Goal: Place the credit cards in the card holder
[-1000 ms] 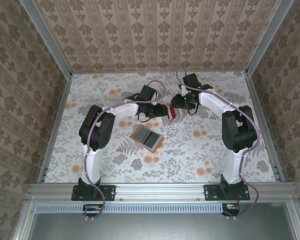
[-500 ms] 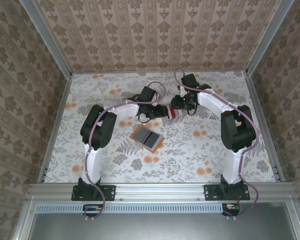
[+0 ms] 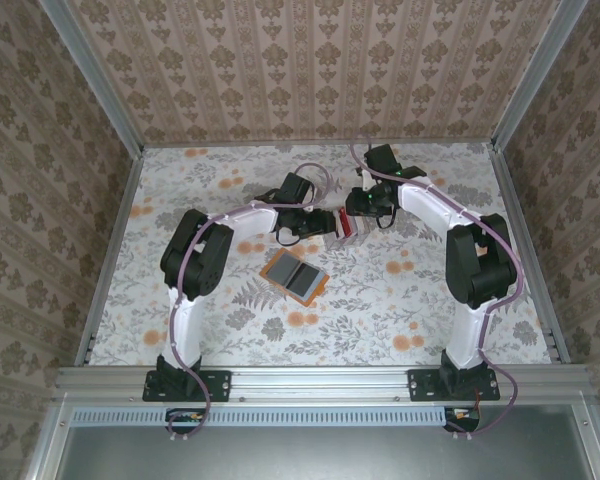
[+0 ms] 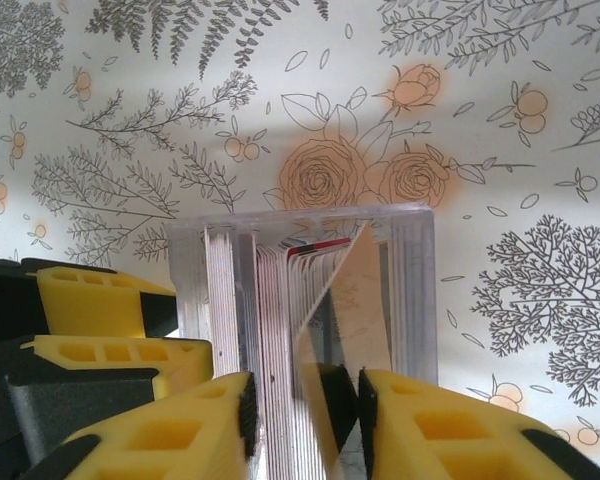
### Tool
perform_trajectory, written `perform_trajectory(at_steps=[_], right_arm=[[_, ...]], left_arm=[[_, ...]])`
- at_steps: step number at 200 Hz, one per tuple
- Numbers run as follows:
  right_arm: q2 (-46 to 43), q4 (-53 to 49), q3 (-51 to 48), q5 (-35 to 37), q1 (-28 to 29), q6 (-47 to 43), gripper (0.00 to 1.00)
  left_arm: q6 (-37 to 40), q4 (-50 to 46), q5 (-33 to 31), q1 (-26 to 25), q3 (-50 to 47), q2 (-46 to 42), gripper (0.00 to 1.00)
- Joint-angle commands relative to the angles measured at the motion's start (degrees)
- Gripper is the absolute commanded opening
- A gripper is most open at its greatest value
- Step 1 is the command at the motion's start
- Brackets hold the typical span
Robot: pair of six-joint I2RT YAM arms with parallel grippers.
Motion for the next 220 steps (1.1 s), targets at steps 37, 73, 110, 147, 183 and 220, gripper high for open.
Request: perform_trajectory(at_steps=[37, 73, 110, 147, 183, 220], right_arm=[[-2.41, -1.98, -0.35, 2.63, 0.15, -1.21, 0.18], [-3.89, -2.65, 0.05, 3.60, -0.41, -1.77, 0.12], [-6.14, -3.52, 0.19, 5.57, -0.47, -2.55, 0.08], [-9.71, -4.30, -0.38, 6.67, -0.52, -3.37, 0.07], [-15.67, -4.60, -2.36, 4.84, -0.14, -3.45, 0.07], [-22.07, 0.05, -10.08, -6.57, 0.67, 2.30, 0.07]], left_arm=[[-0.31, 0.01, 0.12, -0.36, -0.72, 0.46, 0.48], [-0.23, -0.27, 0.12, -0.35, -0.60, 0.15, 0.48], [0.30, -1.21, 0.02, -0.09, -0.19, -1.28, 0.48], [1.51, -2.99, -0.75, 0.52, -0.15, -4.69, 0.48], [3.74, -5.52, -2.99, 1.91, -1.78, -10.33, 0.49], [5.91, -7.97, -6.17, 4.82, -6.94, -15.75, 0.49]])
